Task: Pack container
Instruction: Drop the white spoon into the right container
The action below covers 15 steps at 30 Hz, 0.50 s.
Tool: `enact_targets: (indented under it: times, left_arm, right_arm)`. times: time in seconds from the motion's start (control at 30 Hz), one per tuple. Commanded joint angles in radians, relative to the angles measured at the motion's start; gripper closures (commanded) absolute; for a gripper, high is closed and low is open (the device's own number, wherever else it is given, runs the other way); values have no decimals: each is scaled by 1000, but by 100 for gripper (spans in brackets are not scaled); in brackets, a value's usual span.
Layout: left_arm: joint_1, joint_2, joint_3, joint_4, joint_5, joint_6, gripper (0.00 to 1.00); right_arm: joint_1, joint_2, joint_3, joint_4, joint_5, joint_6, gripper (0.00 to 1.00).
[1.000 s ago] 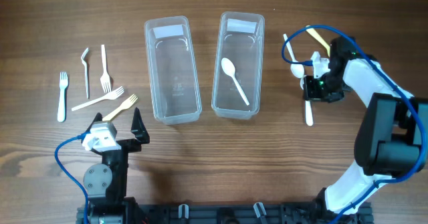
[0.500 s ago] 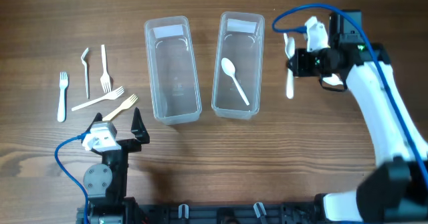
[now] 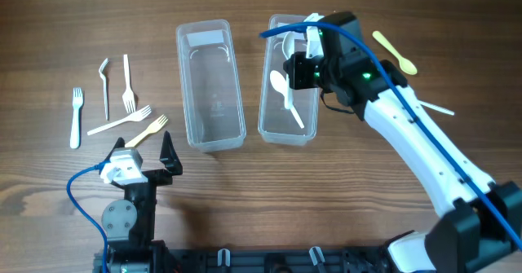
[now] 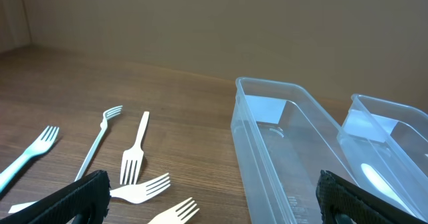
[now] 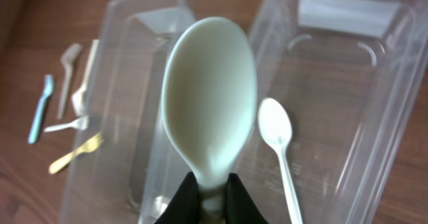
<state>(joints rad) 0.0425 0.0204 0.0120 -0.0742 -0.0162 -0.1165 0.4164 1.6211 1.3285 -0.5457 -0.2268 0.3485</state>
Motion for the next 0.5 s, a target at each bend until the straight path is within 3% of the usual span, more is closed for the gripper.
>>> enact_targets:
  times: [0.0, 0.07, 0.1, 0.17, 0.3, 0.4, 0.47]
  left_arm:
    - [6, -4, -6, 3, 8, 1, 0]
    - [6, -4, -6, 3, 8, 1, 0]
    - [6, -4, -6, 3, 8, 1, 0]
    - [6, -5, -6, 3, 8, 1, 0]
    - [6, -4, -6, 3, 8, 1, 0]
    - [6, -4, -6, 3, 8, 1, 0]
    - [6, -4, -6, 3, 8, 1, 0]
  right_arm:
    - [1, 18, -2, 4, 40, 20, 71]
    - [1, 18, -2, 9, 44, 18, 37]
    - [-1, 18, -2, 8, 47, 17, 30]
    - [-15, 13, -2, 7, 48, 2, 26]
    - [-109, -97, -1, -49, 95, -45, 27]
    - [-231, -201, -1, -189, 250, -122, 28]
    - [-347, -240, -1, -333, 447, -154, 16]
